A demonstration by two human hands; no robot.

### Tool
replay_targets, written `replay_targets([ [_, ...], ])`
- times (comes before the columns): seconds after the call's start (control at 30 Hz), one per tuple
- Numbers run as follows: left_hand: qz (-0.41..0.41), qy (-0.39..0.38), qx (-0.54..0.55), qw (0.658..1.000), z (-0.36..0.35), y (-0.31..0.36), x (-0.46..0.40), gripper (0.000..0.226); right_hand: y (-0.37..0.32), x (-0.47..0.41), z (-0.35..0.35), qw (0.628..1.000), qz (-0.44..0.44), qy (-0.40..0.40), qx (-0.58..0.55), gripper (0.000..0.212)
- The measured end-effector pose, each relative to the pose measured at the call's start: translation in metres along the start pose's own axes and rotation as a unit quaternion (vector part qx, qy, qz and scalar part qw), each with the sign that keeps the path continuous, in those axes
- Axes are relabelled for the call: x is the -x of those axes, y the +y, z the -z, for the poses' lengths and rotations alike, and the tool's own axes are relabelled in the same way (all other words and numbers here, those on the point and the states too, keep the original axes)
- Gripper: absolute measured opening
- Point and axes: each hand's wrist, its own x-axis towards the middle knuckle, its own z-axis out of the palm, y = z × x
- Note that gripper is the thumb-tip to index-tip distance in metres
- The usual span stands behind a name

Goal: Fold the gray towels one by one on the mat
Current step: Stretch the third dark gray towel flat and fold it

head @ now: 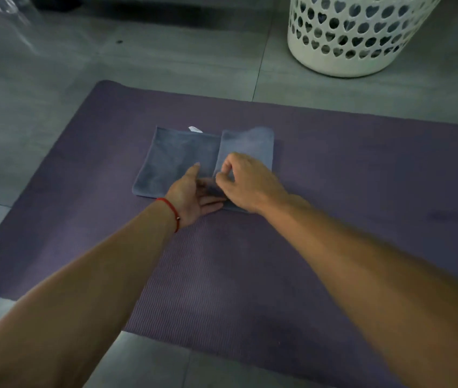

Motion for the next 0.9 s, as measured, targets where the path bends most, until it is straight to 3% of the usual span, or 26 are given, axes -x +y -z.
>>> replay_targets([
  [0.1,-0.036,0.064,-0.077,0.994,-0.009,-0.005,-0.010,0.008,0.022,0.008,0.047,0.983,0.051,-0.095,0.150,0.015],
  [0.2,-0.099,0.123,-0.172,0.972,-0.014,-0.004,-0.014,0.023,0.048,0.018,0.097,0.945,0.024,-0.199,0.259,0.013],
  [0.33,-0.145,0.157,-0.247,0.945,-0.013,-0.004,-0.005,0.033,0.081,0.020,0.126,0.962,-0.041,-0.178,0.202,0.016],
  [0.47,-0.139,0.136,-0.269,0.943,0.009,-0.003,-0.009,0.029,0.095,-0.012,0.087,0.976,0.011,-0.128,0.177,0.043],
  [0.5,-0.164,0.152,-0.323,0.920,0.014,-0.004,-0.007,0.029,0.096,-0.023,0.070,0.978,0.026,-0.111,0.172,0.049],
  [0.53,-0.219,0.182,-0.424,0.860,0.017,-0.008,-0.004,0.029,0.095,-0.034,0.051,0.982,0.023,-0.100,0.162,0.052],
  [0.6,-0.363,0.210,-0.593,0.687,0.014,-0.023,0.006,0.030,0.095,-0.052,0.016,0.983,-0.028,-0.112,0.145,0.057],
  [0.63,-0.411,0.189,-0.632,0.629,0.009,-0.032,0.014,0.034,0.095,-0.055,-0.001,0.978,-0.058,-0.132,0.152,0.058],
  [0.67,-0.433,0.146,-0.660,0.596,0.003,-0.043,0.020,0.040,0.098,-0.056,-0.015,0.972,-0.080,-0.145,0.168,0.059],
  [0.73,-0.416,0.083,-0.708,0.565,-0.007,-0.061,0.023,0.056,0.099,-0.055,-0.027,0.968,-0.101,-0.140,0.182,0.058],
  [0.8,-0.365,0.098,-0.749,0.544,-0.018,-0.071,0.018,0.072,0.096,-0.056,-0.026,0.976,-0.116,-0.110,0.146,0.058],
  [0.9,-0.324,0.135,-0.797,0.492,-0.047,-0.069,0.009,0.087,0.090,-0.059,-0.020,0.986,-0.153,0.061,-0.009,0.047],
])
